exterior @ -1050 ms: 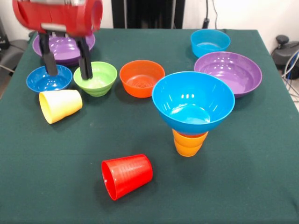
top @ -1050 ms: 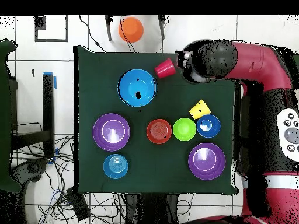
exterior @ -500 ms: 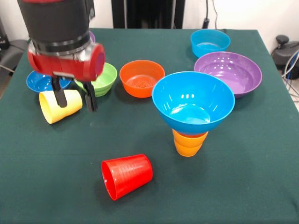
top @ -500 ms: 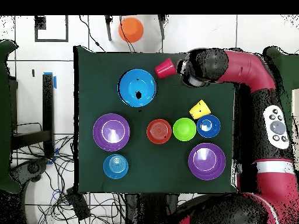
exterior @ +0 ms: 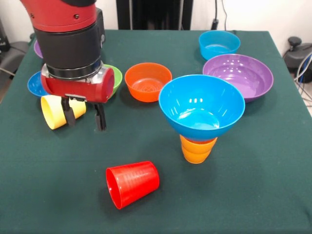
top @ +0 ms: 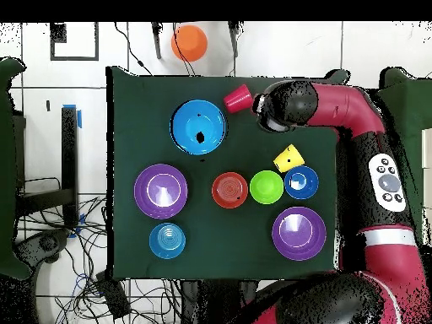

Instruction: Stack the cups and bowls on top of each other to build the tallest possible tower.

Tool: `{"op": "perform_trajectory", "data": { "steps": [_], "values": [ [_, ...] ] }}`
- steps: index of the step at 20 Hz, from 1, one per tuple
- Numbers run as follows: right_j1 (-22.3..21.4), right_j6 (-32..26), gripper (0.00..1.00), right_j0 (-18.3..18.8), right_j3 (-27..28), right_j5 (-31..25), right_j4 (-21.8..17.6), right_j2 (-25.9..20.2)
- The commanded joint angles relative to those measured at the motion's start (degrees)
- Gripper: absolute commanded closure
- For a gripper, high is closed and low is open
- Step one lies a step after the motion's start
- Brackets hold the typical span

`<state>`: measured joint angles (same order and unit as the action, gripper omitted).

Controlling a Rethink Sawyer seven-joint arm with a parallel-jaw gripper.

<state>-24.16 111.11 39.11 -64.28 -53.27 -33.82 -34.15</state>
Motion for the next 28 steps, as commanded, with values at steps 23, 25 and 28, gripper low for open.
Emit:
{"op": "perform_trajectory", "data": {
  "steps": [23,25,28],
  "values": [
    [2.4,-13.8,0.00,4.7,-10.3,10.4,-7.2,2.9],
    [2.6,-13.7,0.00,4.9,-10.3,10.8,-8.0,3.0],
    [2.1,-12.5,0.00,5.3,-11.9,12.1,-9.0,3.4]
  ]
}}
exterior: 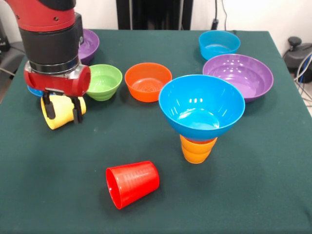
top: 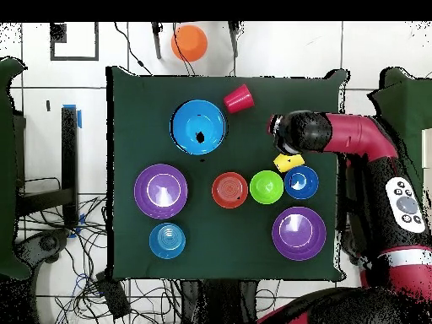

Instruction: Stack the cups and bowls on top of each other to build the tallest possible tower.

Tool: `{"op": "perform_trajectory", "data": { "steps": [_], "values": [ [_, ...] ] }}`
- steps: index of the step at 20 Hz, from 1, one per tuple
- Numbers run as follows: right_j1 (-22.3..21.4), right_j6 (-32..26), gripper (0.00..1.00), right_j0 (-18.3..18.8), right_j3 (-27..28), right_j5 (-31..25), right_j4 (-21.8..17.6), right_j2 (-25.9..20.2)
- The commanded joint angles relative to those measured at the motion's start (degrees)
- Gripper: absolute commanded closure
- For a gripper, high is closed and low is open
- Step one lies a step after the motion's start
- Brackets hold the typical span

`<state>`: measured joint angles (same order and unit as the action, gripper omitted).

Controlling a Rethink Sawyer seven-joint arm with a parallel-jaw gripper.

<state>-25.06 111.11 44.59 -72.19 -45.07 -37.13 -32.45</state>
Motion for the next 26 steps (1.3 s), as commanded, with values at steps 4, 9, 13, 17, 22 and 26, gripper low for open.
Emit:
{"op": "perform_trajectory", "data": {
  "steps": [4,9,13,17,22,26],
  "values": [
    [1.9,-9.8,0.00,0.0,-6.9,6.5,-7.1,2.7],
    [-1.6,-5.4,0.00,-1.3,-11.2,8.2,-8.3,4.6],
    [-1.6,-3.4,0.00,-1.5,-13.4,11.0,-9.1,5.4],
    [-3.3,-2.6,0.00,-1.8,-15.2,11.1,-9.0,6.0],
    [-6.8,-1.9,0.00,-1.6,-19.4,10.9,-7.2,6.5],
    [-7.8,-1.4,0.00,-1.2,-21.3,11.6,-6.7,6.4]
  ]
}}
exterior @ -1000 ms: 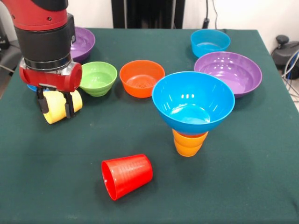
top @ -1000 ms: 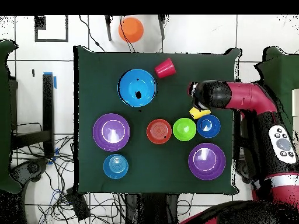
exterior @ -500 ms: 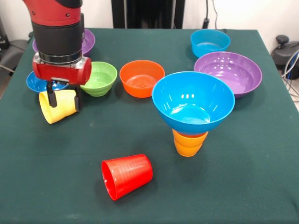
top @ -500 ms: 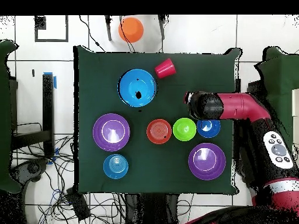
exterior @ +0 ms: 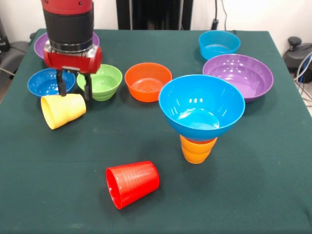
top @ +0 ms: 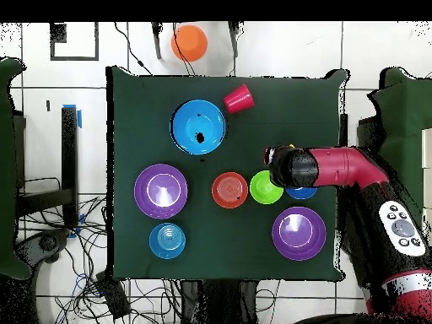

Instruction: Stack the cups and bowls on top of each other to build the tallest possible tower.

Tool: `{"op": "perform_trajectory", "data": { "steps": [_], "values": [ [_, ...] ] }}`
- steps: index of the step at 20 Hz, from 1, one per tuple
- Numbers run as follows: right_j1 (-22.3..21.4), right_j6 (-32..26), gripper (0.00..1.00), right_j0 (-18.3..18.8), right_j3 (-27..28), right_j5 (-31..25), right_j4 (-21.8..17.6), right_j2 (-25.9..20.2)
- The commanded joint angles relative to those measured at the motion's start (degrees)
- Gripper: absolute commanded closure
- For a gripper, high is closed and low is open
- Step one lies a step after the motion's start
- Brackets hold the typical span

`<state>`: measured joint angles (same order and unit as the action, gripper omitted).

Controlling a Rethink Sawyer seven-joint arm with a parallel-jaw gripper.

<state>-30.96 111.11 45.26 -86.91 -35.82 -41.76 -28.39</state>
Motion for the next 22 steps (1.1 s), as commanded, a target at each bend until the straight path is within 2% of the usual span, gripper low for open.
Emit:
{"op": "perform_trajectory", "data": {
  "steps": [1,6,14,22],
  "values": [
    [-2.1,-1.5,0.00,-1.5,-7.3,2.4,-1.9,2.3],
    [-1.9,0.7,0.00,-1.8,-7.5,4.8,-2.9,3.4],
    [-2.4,3.3,0.00,-2.9,-11.1,8.4,-3.7,5.8],
    [-0.5,0.7,0.00,-2.3,-9.7,8.6,-2.7,6.6]
  ]
}}
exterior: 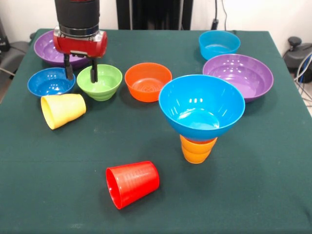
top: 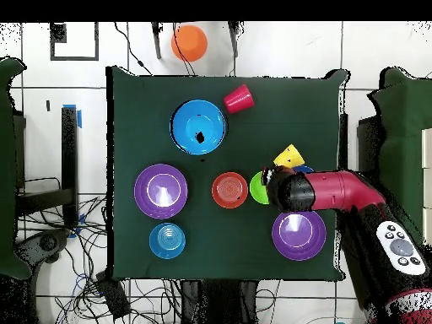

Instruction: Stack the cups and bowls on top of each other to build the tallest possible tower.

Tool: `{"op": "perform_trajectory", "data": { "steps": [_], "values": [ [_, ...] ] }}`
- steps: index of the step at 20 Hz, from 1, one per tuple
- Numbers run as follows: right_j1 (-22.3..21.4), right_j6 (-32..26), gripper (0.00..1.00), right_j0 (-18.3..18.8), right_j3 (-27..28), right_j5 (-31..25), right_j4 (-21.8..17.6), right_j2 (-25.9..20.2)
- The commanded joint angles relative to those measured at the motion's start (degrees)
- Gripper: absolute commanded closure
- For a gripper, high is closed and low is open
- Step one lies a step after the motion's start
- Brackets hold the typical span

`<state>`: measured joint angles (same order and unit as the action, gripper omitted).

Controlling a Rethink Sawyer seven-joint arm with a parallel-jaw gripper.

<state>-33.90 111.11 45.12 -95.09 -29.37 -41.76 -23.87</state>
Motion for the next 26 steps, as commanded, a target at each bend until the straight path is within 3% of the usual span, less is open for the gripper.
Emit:
{"op": "perform_trajectory", "data": {
  "steps": [1,6,10,18,19,26],
  "values": [
    [3.0,0.2,0.00,-2.1,-0.8,1.8,-2.6,2.1],
    [4.6,0.0,0.00,-3.0,1.8,1.2,-2.6,2.4],
    [8.8,0.4,0.00,-4.3,6.1,2.3,-3.9,3.5],
    [14.6,0.3,0.00,-5.3,10.6,5.3,-4.7,4.9],
    [16.8,1.2,0.00,-5.8,11.7,7.1,-5.8,6.0],
    [20.6,2.5,0.00,-7.9,14.1,10.4,-5.7,8.9]
  ]
}}
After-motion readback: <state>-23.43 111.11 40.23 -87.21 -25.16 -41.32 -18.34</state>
